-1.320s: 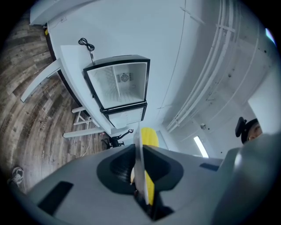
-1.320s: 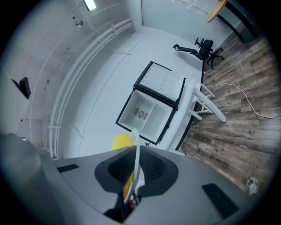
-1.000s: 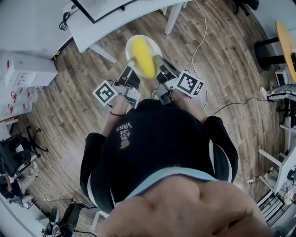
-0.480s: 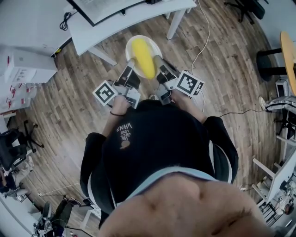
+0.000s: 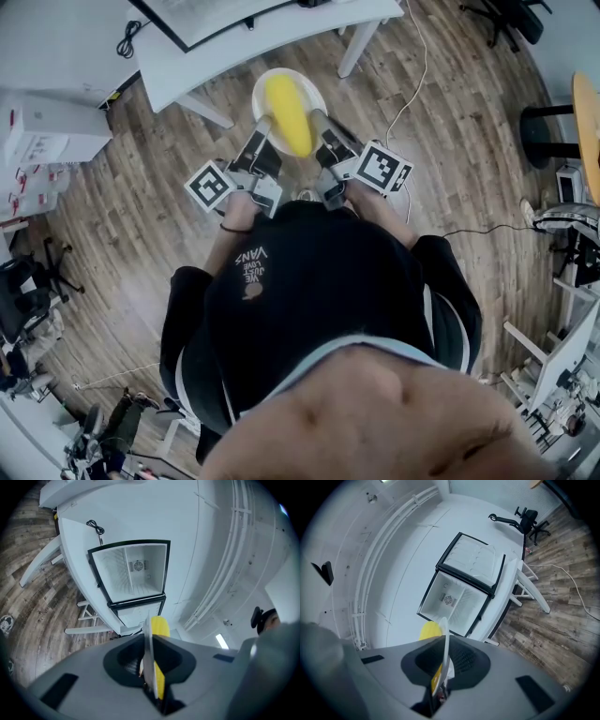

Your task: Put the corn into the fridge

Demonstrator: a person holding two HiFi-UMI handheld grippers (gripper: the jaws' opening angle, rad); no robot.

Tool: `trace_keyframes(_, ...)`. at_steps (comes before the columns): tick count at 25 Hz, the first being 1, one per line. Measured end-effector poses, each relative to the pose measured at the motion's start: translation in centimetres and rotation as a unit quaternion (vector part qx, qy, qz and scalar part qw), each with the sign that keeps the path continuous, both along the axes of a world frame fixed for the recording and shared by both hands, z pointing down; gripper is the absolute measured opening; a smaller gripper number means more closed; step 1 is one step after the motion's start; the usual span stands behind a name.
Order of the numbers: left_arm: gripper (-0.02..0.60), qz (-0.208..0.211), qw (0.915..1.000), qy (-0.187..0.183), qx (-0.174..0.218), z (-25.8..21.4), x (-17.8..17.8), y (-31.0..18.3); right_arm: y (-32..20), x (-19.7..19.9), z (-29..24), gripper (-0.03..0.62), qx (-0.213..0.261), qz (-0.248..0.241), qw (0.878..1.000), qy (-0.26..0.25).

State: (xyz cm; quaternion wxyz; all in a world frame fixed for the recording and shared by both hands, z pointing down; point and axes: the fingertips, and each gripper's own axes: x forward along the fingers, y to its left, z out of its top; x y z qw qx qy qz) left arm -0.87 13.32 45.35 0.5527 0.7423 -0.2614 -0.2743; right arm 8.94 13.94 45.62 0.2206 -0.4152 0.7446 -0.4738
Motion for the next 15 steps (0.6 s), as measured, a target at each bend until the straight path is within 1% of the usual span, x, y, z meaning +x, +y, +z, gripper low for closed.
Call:
trace_keyframes(4,0.046,0.004,1.0000,0.002,-0.002,0.0,-0.4,-1.0,-0.8,-0.4,0.0,0.026,-0.001,0.005,1.000,0.002)
trace_keyframes(15,0.046,0.018,0.9998,0.003,-0.007,-0.3,-1.6,-6.5,-6.1,-1.7,-0.2,0.026,-0.005,0.021,1.000,-0.002)
